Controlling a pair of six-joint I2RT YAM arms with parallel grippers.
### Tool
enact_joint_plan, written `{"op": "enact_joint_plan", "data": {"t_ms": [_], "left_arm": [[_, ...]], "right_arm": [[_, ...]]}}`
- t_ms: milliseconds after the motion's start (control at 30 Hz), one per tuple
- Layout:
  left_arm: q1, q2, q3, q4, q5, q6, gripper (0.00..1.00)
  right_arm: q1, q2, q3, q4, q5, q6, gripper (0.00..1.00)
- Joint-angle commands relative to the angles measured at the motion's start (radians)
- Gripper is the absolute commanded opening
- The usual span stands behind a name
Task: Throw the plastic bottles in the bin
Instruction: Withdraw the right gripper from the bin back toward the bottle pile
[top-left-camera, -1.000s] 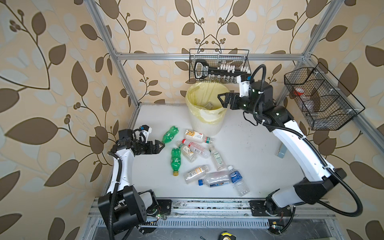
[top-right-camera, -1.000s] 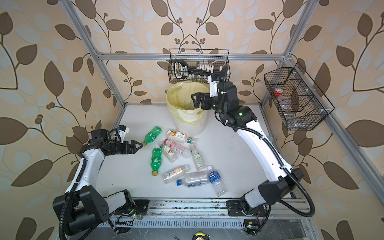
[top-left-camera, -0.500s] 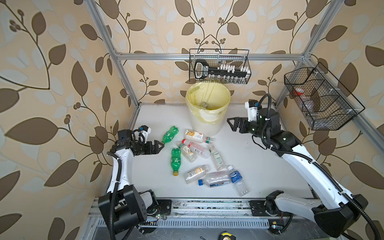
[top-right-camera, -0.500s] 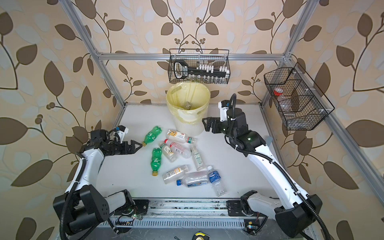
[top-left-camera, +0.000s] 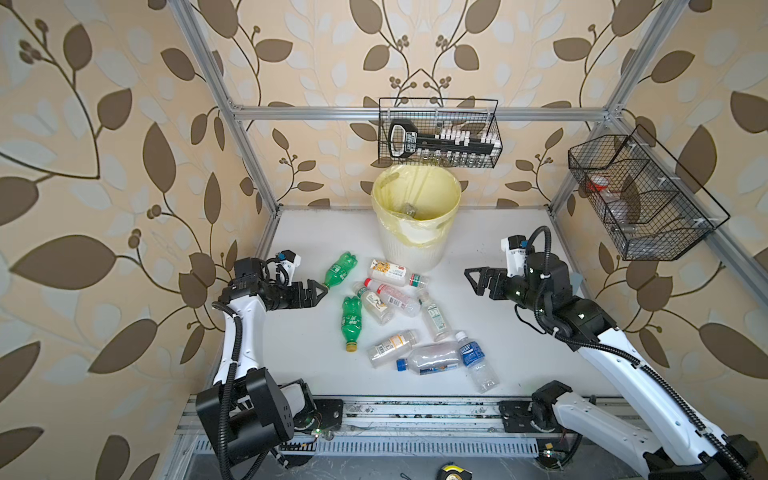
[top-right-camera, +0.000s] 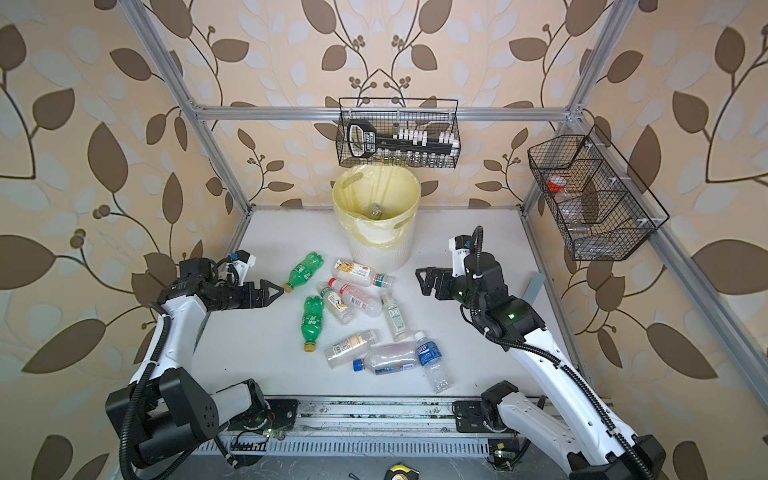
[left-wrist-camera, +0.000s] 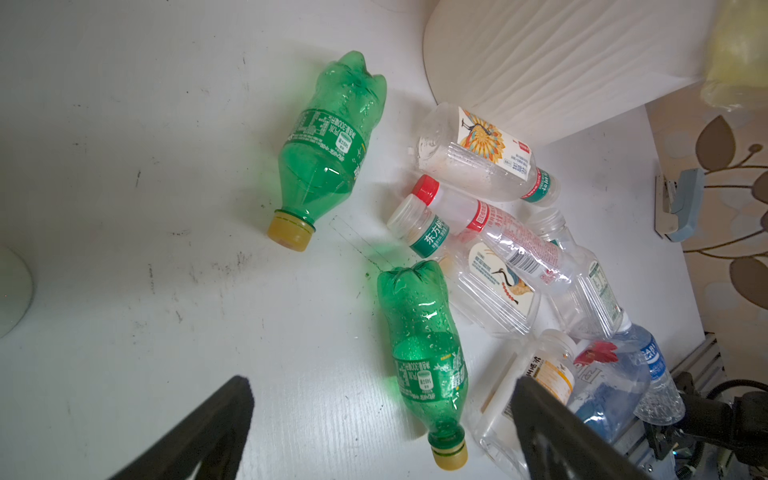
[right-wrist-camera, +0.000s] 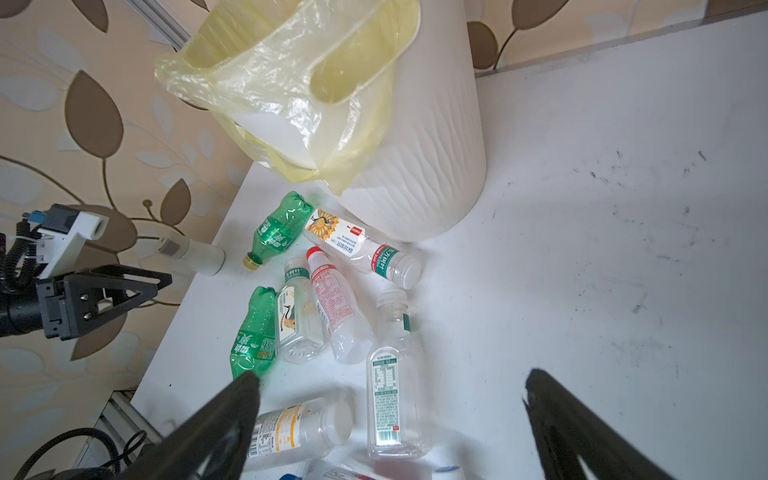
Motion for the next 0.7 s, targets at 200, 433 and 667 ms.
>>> {"op": "enact_joint_plan", "data": {"t_ms": [200, 433, 667], "left_arm": [[0.007, 0.020, 0.067, -0.192, -0.106, 0.140, 0.99], [0.007, 0.017, 0.129, -0.262, -0.138, 0.186, 0.99], [0.005, 0.044, 0.161, -0.322, -0.117, 0.246, 0.99]], "right_arm": [[-0.004, -0.098, -0.083, -0.142, -0.012, 0.023, 1.00], [-0.004, -0.170, -0.131, -0.203, 0.005, 0.078, 1.00], [0.006, -0.196, -0.144, -0.212, 0.006, 0.125, 1.00]]}}
